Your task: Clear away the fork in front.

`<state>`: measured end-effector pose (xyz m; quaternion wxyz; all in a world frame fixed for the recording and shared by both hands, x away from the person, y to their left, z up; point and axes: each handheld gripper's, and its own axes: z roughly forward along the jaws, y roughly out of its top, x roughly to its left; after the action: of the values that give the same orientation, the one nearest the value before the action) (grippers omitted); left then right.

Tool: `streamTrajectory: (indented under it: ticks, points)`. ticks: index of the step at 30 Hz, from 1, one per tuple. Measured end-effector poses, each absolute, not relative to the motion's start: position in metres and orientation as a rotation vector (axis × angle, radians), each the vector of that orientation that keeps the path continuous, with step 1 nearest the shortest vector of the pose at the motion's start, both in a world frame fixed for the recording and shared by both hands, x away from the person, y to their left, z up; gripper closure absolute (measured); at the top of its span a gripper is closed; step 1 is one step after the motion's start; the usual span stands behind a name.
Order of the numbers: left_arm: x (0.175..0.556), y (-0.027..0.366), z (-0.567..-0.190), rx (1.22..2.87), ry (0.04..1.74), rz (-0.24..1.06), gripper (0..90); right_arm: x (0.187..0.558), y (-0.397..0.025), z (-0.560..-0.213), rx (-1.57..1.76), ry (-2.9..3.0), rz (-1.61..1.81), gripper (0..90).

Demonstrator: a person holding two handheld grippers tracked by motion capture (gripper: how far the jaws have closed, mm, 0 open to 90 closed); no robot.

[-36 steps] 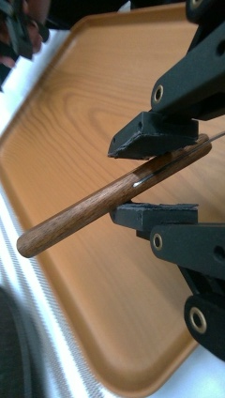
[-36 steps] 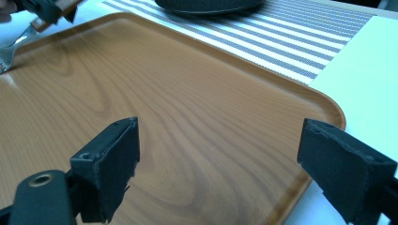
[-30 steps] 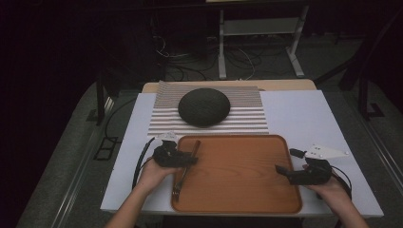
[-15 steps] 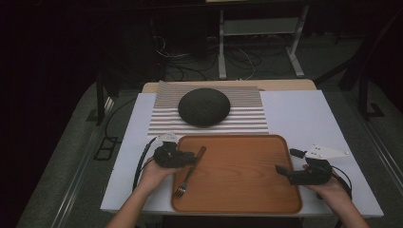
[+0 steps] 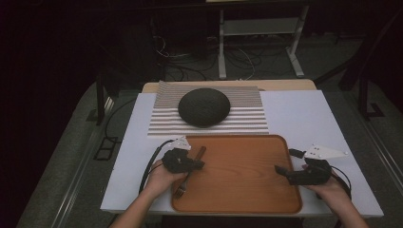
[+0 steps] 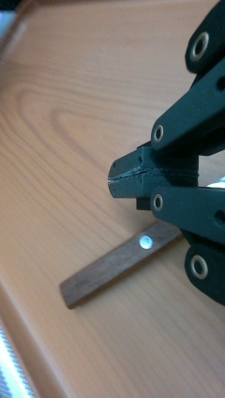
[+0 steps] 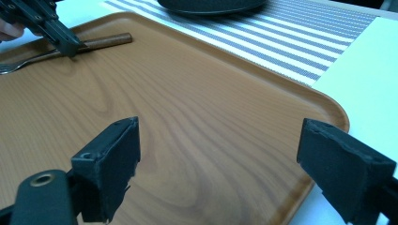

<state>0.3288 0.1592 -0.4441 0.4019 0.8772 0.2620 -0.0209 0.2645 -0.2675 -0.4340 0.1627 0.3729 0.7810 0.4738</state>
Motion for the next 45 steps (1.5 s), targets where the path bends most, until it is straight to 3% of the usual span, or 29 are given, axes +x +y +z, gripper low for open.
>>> streamTrajectory:
  ticks: [18,26,32,35,36,37,38,45]
  points:
    - [0.339,0.19,-0.442,2.198,0.767,0.018,88.5,0.262,-0.269,-0.433,1.057,2.225,1.347,13.7]
    - [0.339,0.199,-0.44,2.16,0.775,0.036,81.9,0.262,-0.268,-0.434,1.057,2.231,1.341,13.7]
    - [0.335,0.206,-0.431,2.106,0.772,0.079,69.6,0.262,-0.269,-0.434,1.057,2.228,1.341,13.8]
    - [0.332,0.21,-0.426,2.09,0.764,0.103,57.1,0.262,-0.269,-0.434,1.056,2.228,1.343,13.8]
    - [0.331,0.212,-0.424,2.087,0.759,0.104,57.1,0.262,-0.269,-0.434,1.056,2.228,1.343,13.8]
    - [0.331,0.213,-0.423,2.085,0.752,0.109,49.1,0.262,-0.269,-0.434,1.057,2.228,1.344,13.8]
    - [0.329,0.214,-0.422,2.084,0.747,0.117,49.1,0.262,-0.269,-0.434,1.057,2.228,1.344,13.8]
    - [0.318,0.225,-0.41,2.028,0.701,0.163,26.8,0.261,-0.27,-0.433,1.057,2.227,1.347,13.8]
